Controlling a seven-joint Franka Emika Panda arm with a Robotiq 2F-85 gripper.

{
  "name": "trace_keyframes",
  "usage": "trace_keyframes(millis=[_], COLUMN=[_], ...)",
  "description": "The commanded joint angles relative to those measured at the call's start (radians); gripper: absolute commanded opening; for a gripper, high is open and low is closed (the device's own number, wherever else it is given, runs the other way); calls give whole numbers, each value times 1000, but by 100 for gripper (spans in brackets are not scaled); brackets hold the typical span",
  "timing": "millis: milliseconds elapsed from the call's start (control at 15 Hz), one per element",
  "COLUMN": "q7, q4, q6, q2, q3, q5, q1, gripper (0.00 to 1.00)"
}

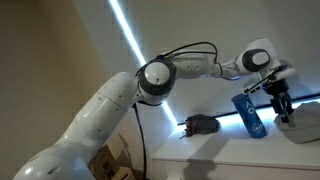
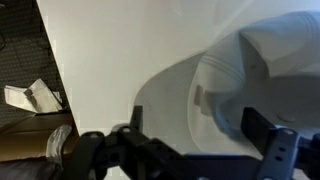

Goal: Move the white hat to the left, put the black hat on top of it, and move the shirt to the right

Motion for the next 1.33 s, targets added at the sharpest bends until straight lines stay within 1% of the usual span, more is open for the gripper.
trace_keyframes(millis=[0,67,133,333,400,467,533,667,733,800,1067,1133,1200,1267], q7=[135,63,94,122,106,115,128,164,131,137,141,138,141,140], q4=[147,25,54,99,65,-29,-35,-86,16,1,8,8,12,13], q6=[-199,-88,-136,-167,-114,37,103,266,148,176,175,167,167,168], q2=[80,10,25,54,37,-1,12,19,47,50,55,54,56,57], q3=[-18,-1,-3,-5,-10,-27,-43,-75,-36,-43,-47,-45,-45,-45], q5=[-16,-11,-12,-12,-17,-29,-32,-46,-27,-28,-32,-33,-31,-30], q1=[0,0,0,0,8,38,60,106,49,63,62,64,63,63], gripper=[100,100,100,100,100,100,100,100,100,100,100,75,74,66])
